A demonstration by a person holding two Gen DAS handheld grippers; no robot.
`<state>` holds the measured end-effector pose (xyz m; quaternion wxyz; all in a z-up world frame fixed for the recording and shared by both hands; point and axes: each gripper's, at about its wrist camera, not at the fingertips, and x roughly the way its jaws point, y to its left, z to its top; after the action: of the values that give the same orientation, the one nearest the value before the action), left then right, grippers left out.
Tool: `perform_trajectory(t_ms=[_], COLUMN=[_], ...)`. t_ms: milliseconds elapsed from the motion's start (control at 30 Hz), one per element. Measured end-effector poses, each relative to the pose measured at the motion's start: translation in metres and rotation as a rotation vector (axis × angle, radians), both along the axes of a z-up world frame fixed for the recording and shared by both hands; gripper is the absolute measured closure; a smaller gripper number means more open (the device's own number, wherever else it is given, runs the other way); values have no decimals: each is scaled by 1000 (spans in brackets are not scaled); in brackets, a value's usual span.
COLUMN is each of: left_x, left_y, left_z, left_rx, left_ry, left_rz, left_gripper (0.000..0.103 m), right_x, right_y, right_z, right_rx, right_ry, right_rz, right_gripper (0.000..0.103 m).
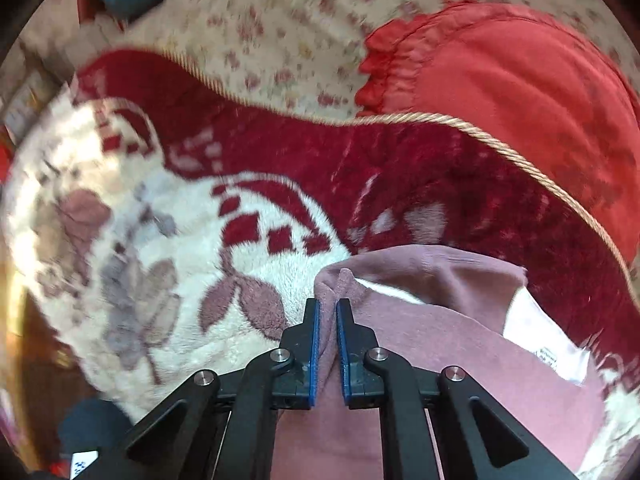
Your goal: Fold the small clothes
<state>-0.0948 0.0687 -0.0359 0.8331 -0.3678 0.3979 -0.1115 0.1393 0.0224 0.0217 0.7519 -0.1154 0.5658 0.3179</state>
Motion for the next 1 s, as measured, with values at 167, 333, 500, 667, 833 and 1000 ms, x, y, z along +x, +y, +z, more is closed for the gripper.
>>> perform_trajectory(t_ms=[167,333,500,667,833,1000], left_x=[-2,13,38,58,68,83], left_y=[-28,-79,-147,-201,-256,-287], left_z=[39,65,77,70,65,41], left_rx=[88,100,120,132,155,192], left_ry=[-130,-196,-209,-190,-164,-92], left_rz=[-40,-148,-250,-337,-415,-432], left_gripper=[97,97,97,97,97,97], right_x=[13,27,37,42,42,45], right_y=[-59,-127,-209,-292,-351,-386], right_z=[32,47,54,46,22,-10], right_rx=[186,304,389,404,378,374], right_ry=[45,57,31,3,-14,-13], right_rz=[-81,-132,-174,-222,-258,-319], right_gripper=[96,96,96,96,96,96])
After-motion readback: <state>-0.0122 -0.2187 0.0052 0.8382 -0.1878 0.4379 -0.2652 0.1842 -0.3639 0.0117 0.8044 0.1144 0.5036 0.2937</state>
